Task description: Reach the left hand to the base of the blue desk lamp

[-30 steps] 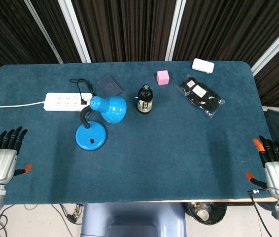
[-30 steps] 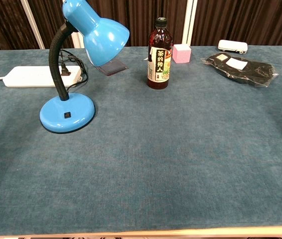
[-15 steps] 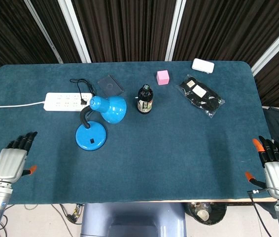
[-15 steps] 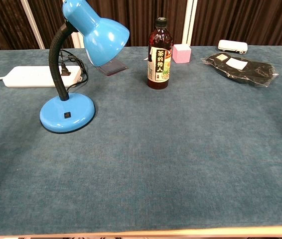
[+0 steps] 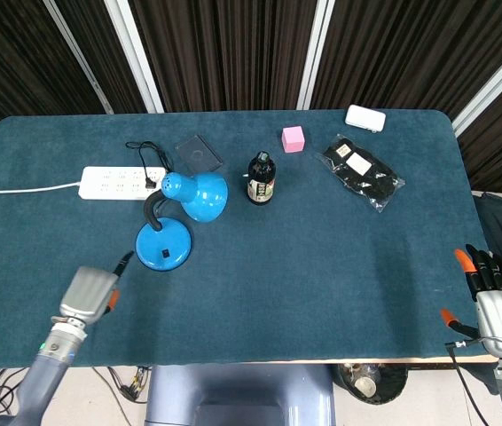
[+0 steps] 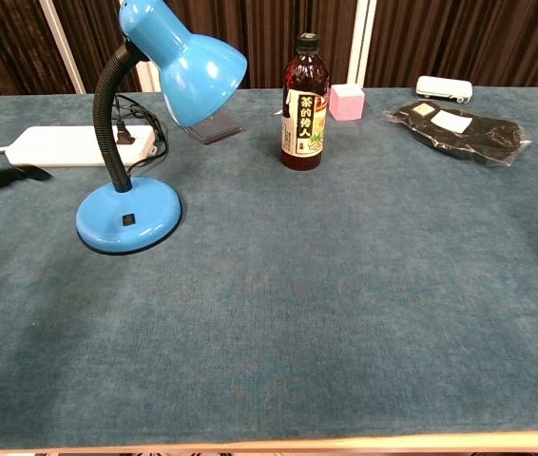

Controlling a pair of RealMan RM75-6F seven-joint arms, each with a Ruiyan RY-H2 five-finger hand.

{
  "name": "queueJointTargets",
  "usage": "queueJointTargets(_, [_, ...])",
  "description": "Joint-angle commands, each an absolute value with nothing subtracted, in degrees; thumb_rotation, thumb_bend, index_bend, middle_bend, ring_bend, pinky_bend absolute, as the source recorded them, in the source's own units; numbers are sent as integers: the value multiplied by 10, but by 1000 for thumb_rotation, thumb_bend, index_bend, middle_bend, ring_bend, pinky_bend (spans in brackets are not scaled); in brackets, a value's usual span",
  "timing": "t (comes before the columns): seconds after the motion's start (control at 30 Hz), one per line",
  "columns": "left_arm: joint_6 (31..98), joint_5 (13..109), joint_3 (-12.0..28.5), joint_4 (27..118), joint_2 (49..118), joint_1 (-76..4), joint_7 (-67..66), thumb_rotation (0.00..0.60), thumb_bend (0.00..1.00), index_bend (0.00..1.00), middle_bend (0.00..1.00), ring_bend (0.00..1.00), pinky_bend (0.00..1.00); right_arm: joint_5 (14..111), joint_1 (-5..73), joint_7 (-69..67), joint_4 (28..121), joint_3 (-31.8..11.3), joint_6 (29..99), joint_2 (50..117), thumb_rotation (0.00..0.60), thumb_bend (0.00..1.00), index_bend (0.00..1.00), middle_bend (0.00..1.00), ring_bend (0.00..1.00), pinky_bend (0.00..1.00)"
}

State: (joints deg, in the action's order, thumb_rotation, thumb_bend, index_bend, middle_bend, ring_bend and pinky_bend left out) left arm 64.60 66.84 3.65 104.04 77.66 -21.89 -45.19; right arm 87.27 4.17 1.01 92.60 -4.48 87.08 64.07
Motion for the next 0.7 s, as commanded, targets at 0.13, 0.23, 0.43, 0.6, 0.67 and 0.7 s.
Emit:
queueJointTargets(0.13, [640,599,49,1026,841,-256,-521,600,509,21,891,863,849,872,42,7,928,-45,869,639,600,250,0,0,0,0])
queueJointTargets(0.23, [643,571,54,1021,856,-268,-540,600,510,21,891,863,849,873,43,5,929,-44,868,639,600,250,0,0,0,0])
queueJointTargets(0.43, [647,529,57,1005,877,-288,-560,600,510,21,891,863,849,870,43,2,931,-44,865,638,600,250,0,0,0,0])
queueJointTargets(0.6, [648,515,53,996,885,-300,-566,600,511,21,891,863,849,868,43,1,933,-45,864,637,600,250,0,0,0,0])
queueJointTargets(0.67, [648,509,54,990,890,-306,-565,600,511,21,891,863,849,868,43,1,934,-45,864,637,600,250,0,0,0,0])
queueJointTargets(0.7, [649,507,54,987,893,-309,-566,600,511,22,891,863,849,868,43,1,934,-45,864,637,600,250,0,0,0,0])
